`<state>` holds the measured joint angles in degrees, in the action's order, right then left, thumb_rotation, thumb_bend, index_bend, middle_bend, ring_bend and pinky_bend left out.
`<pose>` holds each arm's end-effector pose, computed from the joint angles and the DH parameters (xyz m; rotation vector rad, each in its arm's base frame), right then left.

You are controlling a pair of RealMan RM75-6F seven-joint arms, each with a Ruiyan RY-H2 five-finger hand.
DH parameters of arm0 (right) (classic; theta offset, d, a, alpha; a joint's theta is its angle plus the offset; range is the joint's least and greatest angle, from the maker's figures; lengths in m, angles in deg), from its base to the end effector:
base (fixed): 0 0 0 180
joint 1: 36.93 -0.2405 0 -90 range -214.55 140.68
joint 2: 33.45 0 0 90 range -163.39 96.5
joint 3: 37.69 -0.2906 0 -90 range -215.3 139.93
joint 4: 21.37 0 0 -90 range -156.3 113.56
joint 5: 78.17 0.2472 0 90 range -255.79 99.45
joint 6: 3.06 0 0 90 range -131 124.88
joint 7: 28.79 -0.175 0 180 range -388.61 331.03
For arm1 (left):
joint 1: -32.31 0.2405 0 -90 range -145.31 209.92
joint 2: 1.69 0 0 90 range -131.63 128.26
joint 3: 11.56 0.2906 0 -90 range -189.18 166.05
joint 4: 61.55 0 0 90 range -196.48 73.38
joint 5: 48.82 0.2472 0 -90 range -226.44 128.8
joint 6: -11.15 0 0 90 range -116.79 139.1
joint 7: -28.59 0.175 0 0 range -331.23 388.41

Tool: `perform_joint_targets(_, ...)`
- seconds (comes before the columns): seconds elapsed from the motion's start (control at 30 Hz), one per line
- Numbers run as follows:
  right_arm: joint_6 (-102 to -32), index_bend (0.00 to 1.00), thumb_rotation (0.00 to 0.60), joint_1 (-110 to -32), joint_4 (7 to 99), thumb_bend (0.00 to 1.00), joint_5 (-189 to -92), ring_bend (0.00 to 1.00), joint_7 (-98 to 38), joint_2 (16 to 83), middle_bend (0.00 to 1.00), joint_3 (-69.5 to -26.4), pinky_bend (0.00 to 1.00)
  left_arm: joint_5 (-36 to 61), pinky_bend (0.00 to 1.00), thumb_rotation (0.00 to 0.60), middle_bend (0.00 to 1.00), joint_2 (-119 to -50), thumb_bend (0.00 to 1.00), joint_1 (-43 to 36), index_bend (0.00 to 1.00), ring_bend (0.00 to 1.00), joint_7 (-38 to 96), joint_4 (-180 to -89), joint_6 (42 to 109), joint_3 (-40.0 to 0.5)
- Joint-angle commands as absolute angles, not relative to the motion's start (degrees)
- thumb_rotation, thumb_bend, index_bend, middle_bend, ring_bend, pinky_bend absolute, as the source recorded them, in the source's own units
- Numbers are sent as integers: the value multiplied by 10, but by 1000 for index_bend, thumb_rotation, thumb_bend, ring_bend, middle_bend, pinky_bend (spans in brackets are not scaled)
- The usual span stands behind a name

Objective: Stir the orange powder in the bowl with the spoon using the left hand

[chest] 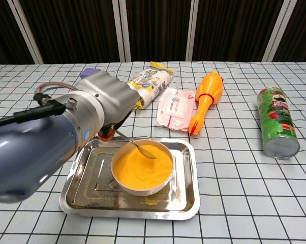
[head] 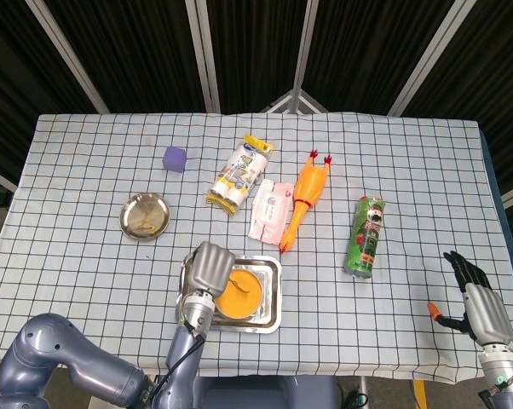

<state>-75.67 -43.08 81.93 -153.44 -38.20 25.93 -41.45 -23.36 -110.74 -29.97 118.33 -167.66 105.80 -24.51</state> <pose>-0.3525 -0.2200 0.1249 1.2417 -1.3360 0.9163 -0.0111 0.3071 -0.1132 -1.8991 -0.4485 -0.3429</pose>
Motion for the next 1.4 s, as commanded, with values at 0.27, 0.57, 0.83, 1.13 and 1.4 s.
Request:
perform_joint_targets(0.27, -756, 0, 600, -431, 820, 370, -1533, 0, -382, 259, 0, -415, 0, -283, 990, 600, 1000, -1111, 803, -300, 812, 998, 1205, -1693, 1060, -257)
perform_joint_targets(0.57, -754, 0, 600, -432, 818, 370, -1530, 0, -386, 259, 0, -416, 0, -298, 989, 600, 1000, -1131, 803, -307, 812, 998, 1204, -1656, 1053, -269)
perform_joint_targets(0.83, -752, 0, 600, -432, 818, 370, -1530, 0, -387, 259, 0, -416, 0, -268, 990, 600, 1000, -1144, 803, -312, 811, 998, 1186, -1619, 1055, -269)
perform_joint_targets(1.13, -753, 0, 600, -432, 819, 370, -1533, 0, -386, 258, 0, -415, 0, -239, 990, 600, 1000, -1128, 803, -302, 810, 998, 1168, -1631, 1062, -261)
perform_joint_targets(1.4, -755, 0, 600, -431, 820, 370, -1534, 0, -385, 258, 0, -414, 0, -235, 989, 600, 1000, -1093, 803, -291, 810, 998, 1184, -1681, 1072, -239)
